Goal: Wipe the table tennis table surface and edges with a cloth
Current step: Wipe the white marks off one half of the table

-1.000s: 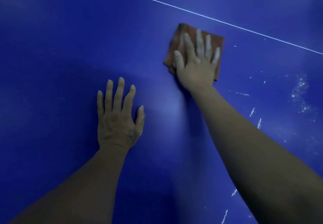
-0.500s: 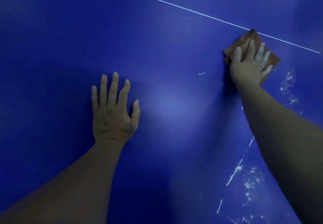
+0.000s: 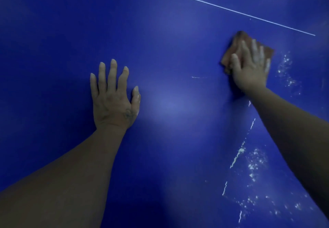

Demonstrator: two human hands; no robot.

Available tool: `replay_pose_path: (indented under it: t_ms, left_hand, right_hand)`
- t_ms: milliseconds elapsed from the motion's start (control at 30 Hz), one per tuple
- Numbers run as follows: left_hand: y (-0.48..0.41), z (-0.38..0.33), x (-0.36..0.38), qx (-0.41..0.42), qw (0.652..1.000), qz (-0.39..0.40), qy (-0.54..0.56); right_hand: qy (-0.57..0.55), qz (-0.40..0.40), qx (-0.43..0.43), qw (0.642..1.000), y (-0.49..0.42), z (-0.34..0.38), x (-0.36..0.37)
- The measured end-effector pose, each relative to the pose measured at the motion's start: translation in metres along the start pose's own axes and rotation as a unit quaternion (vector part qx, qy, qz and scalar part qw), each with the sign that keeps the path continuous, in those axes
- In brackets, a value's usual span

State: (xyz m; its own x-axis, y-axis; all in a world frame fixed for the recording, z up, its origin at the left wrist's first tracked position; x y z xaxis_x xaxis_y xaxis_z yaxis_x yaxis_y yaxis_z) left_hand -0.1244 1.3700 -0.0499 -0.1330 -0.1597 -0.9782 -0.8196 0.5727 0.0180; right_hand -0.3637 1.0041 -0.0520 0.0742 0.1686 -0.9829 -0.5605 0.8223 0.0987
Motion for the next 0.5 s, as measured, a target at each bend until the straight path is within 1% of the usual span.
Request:
replay_pose_path:
  t_ms: [33,100,167,200,267,367,433,500]
  left_hand:
    - [0.0,0.0,0.001,0.001,1.0,0.003,-0.003]
    - [0.0,0.001,0.002,0.0,1.0,0.004,-0.009]
    - [0.001,0.002,0.002,0.0,1.0,0.004,-0.018]
    - [0.002,0.002,0.001,0.002,1.0,0.003,-0.019]
    - [0.003,0.002,0.002,0.006,1.0,0.002,-0.016]
    - [0.009,0.002,0.002,0.011,1.0,0.007,-0.018]
    - [0.021,0.0,0.003,0.02,1.0,0.004,-0.015]
    - [0.049,-0.002,0.005,0.025,1.0,0.002,-0.017]
  right_hand:
    - [-0.008,-0.001,0.049,0.999,0.007,-0.019,0.0]
    - [-0.021,-0.006,0.121,0.992,0.021,-0.03,0.004]
    - [-0.025,-0.019,0.155,0.987,0.036,-0.011,0.009]
    - [-0.021,-0.024,0.146,0.989,0.043,0.006,0.012]
    - [-0.011,-0.022,0.077,0.997,0.054,0.052,0.02]
    - [-0.006,0.002,-0.089,0.996,0.081,0.117,0.032]
    - [0.011,0.014,-0.169,0.986,0.098,0.125,0.036]
    - [0.015,0.014,-0.198,0.98,0.101,0.106,0.03]
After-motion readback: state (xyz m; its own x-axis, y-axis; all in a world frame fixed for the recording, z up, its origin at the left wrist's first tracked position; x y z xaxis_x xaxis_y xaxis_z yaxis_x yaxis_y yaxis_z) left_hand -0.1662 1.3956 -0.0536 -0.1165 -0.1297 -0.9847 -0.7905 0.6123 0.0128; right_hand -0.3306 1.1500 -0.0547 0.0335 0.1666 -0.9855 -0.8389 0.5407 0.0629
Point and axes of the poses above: each hand's wrist, its own y-axis away from the middle knuckle, its own x-axis out of the palm, z = x × y, the point moved 9 cm from there along -y, towards the middle knuckle, and after that the axes turned 8 degrees about -x, right-handed, at the moved point
